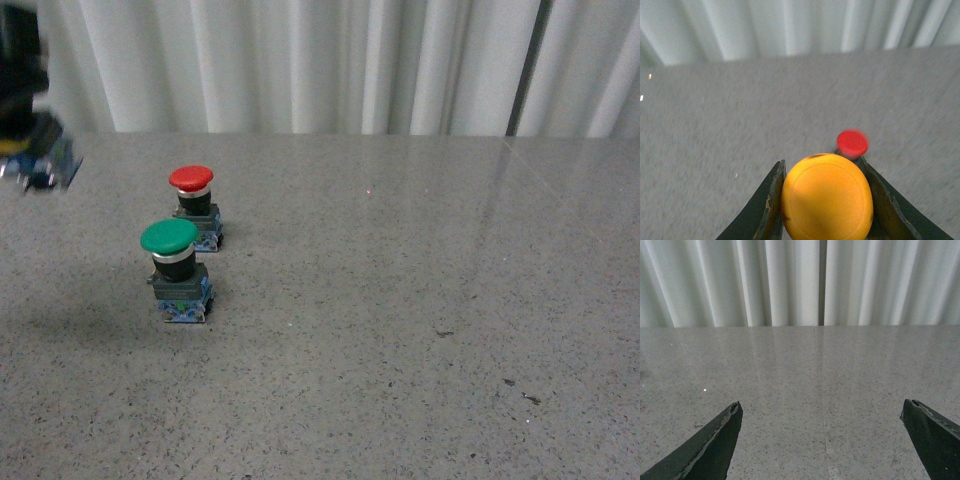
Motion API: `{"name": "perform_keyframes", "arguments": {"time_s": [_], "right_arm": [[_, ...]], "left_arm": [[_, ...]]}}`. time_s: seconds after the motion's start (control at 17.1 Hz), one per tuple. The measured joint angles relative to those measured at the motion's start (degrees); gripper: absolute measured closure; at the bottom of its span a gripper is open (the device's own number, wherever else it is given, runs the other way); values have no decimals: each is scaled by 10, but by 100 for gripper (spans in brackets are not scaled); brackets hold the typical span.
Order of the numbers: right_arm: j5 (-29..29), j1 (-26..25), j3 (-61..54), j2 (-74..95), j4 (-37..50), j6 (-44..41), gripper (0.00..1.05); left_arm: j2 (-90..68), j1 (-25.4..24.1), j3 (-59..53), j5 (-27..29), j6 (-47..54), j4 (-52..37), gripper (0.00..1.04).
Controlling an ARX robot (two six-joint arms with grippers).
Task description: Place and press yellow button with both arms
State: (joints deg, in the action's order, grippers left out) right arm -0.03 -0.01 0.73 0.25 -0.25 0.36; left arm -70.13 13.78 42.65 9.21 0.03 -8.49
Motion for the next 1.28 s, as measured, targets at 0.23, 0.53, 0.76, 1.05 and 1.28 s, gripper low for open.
{"name": "perform_keyframes", "arguments": {"time_s": [0.23, 0.53, 0.76, 1.05, 1.28], "right_arm": [[0, 0, 0, 0, 0, 0, 7], [0, 0, 0, 0, 0, 0, 7], [0, 0, 0, 0, 0, 0, 7], [0, 0, 0, 0, 0, 0, 7], [0, 0, 0, 0, 0, 0, 7]], "left_arm": [[-90, 122, 137, 23, -31, -12, 70], [-259, 203, 200, 37, -144, -17, 70], [-312, 223, 198, 45, -233, -24, 70], [-372, 247, 198, 42, -268, -28, 70], [-378, 249, 214, 47, -267, -23, 65]]}}
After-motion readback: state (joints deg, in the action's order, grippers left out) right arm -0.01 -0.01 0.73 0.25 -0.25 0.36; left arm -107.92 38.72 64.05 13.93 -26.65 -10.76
